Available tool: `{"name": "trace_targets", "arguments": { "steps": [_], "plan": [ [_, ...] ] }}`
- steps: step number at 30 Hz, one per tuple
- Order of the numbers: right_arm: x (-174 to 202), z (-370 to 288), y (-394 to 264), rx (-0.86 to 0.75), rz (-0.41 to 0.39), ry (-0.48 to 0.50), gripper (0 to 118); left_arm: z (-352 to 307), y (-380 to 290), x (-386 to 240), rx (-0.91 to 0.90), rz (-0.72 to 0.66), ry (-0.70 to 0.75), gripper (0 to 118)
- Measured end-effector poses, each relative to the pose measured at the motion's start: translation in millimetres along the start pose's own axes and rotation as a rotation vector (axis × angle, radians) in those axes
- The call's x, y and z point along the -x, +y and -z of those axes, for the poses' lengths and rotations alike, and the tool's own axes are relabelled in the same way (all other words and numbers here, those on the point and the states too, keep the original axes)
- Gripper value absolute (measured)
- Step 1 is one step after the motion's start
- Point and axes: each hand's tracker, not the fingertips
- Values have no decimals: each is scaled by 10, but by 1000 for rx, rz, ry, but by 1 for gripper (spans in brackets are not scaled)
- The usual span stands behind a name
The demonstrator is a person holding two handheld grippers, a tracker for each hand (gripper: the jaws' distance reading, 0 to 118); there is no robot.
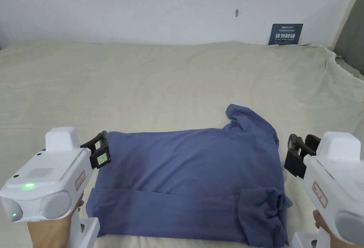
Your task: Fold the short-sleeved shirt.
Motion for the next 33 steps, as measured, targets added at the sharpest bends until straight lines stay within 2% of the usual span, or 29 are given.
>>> {"name": "trace_targets", "arguments": {
  "steps": [1, 2, 11, 17, 24, 26, 27, 28, 29, 30, 33],
  "plan": [
    [-7, 7, 0, -7, -1, -1, 3, 20, -4, 4, 8, -9, -24, 7],
    [-11, 14, 3, -14, -5, -5, 1, 47, -13, 3, 26, -22, -66, 1],
    [133, 221, 38, -16, -16, 28, 0, 372, 98, -9, 74, -21, -120, 0],
    [78, 600, 65, 13, -32, 29, 0, 1157, 306, 60, 274, -10, -117, 0],
    [66, 1054, 50, 64, -27, 13, 0, 2297, 299, 289, 424, -24, -114, 1],
    [53, 1199, 30, 81, -26, 6, 0, 2548, 281, 277, 488, 1, -101, 19],
    [56, 1260, 22, 89, -25, 1, 0, 2688, 261, 290, 520, 3, -101, 35],
    [53, 1319, 13, 96, -23, -2, 0, 2811, 237, 309, 534, -11, -99, 62],
    [49, 1378, 3, 102, -22, -4, 0, 2913, 209, 316, 563, -18, -87, 75],
    [44, 1436, -8, 108, -21, -7, 0, 3030, 171, 317, 597, -18, -72, 82],
    [-7, 1591, -53, 123, -21, -16, 0, 3314, 38, 328, 651, -3, -30, 84]
  ]
}}
